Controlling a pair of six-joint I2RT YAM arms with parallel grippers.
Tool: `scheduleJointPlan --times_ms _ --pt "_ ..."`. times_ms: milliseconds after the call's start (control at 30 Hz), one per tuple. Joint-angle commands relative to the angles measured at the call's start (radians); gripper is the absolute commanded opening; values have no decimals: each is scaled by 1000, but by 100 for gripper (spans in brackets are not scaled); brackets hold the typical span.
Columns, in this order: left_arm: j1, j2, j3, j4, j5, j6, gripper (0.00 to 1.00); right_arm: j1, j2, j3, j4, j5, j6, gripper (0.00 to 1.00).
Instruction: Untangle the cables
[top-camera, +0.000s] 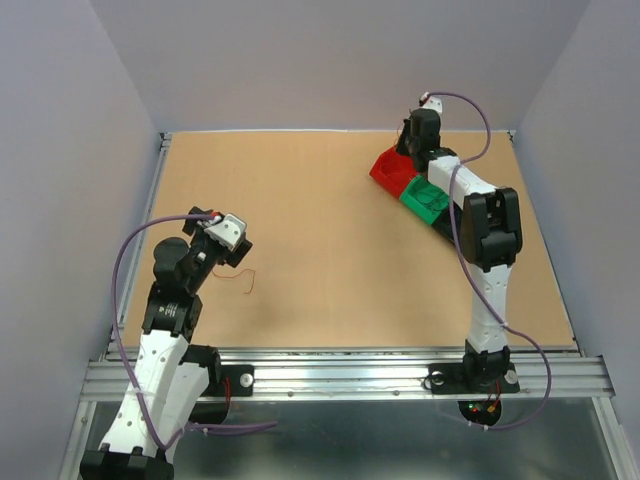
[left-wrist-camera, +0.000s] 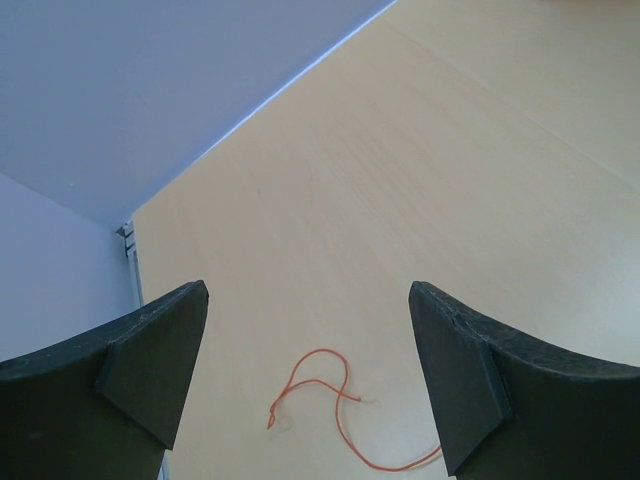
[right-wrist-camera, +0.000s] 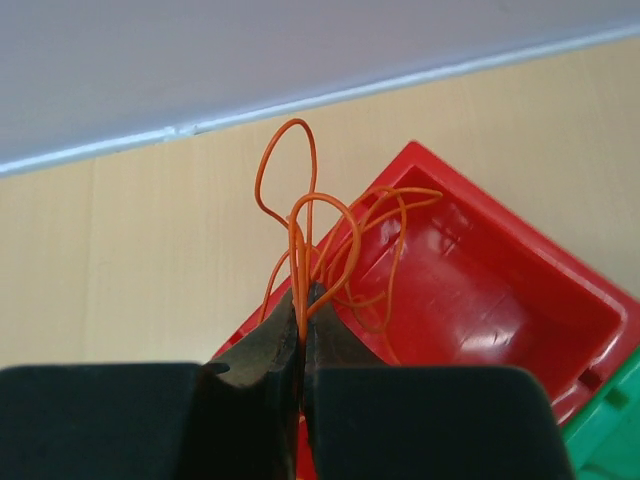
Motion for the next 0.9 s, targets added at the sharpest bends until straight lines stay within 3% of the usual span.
scheduleJointPlan --times_ms 0,233,300,400,467,667,867 --pt "5 -22 -12 0 32 13 93 41 9 80 -256 259 191 1" --pt "5 -19 -17 -7 35 16 93 59 111 187 -443 367 328 1" --pt "5 -1 -14 -5 27 18 93 59 131 207 -452 336 317 11" --pt "5 22 -9 -2 -2 13 93 64 115 203 -454 333 304 43" --pt "5 27 -9 7 -36 7 93 73 69 192 -454 353 285 58" --pt "6 7 -6 41 -118 -22 94 142 -92 143 -445 405 198 81" --pt "5 10 -15 61 -174 -33 94 199 -232 -23 -408 390 187 83"
